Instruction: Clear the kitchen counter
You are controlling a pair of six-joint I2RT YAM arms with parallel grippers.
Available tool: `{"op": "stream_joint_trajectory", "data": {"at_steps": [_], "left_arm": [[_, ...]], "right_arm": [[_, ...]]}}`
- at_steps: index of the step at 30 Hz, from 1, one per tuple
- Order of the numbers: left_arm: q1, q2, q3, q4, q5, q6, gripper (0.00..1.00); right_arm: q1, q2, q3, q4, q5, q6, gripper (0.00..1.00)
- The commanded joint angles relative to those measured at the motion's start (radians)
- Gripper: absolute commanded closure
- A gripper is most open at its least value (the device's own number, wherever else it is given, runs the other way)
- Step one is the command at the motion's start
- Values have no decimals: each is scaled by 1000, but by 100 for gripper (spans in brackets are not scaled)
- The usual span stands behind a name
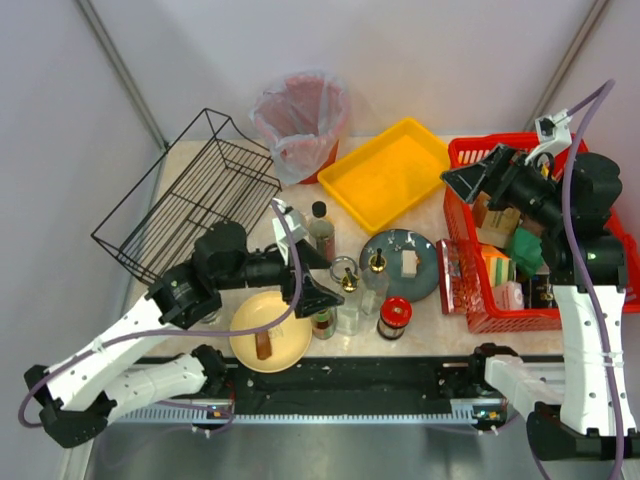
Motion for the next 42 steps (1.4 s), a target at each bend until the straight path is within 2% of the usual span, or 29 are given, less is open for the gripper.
{"op": "stream_joint_trajectory", "data": {"at_steps": [1, 5, 9, 12, 15, 17, 23, 26, 29, 31, 37, 39, 42], "left_arm": [[-96, 19, -82, 140, -191, 80, 1], [-145, 22, -160, 227, -328, 104, 1], [-170, 14, -243, 357, -377, 95, 2], [-182, 19, -290, 448, -400, 63, 8], [-191, 28, -329, 528, -400, 25, 21], [-199, 34, -353, 575, -405, 9, 27], [-218, 53, -379, 605, -437, 15, 30], [-222, 60, -388, 617, -446, 20, 25], [-224, 63, -399, 629, -467, 28, 25], [-225, 63, -402, 621, -471, 34, 29], [-227, 63, -402, 628, -467, 38, 50], [-227, 68, -395, 629, -463, 38, 59], [-230, 63, -379, 621, -464, 38, 78]], "right_arm": [[-7, -16, 7, 28, -11, 10, 7], [-7, -14, 15, 29, -11, 13, 7], [-7, -13, 15, 24, -11, 13, 7], [-7, -11, 21, 14, -9, 1, 7], [-7, -3, 30, 3, -2, -11, 7], [-7, 0, 35, 0, 0, -11, 7], [-7, 6, 41, -5, 6, -16, 7], [-6, 6, 39, -9, 14, -20, 7], [-6, 6, 38, -14, 20, -26, 7], [-7, 4, 38, -15, 28, -28, 7], [-7, 1, 33, -22, 40, -40, 7], [-7, 0, 32, -23, 44, -42, 7], [-6, 0, 32, -26, 48, -43, 7]]}}
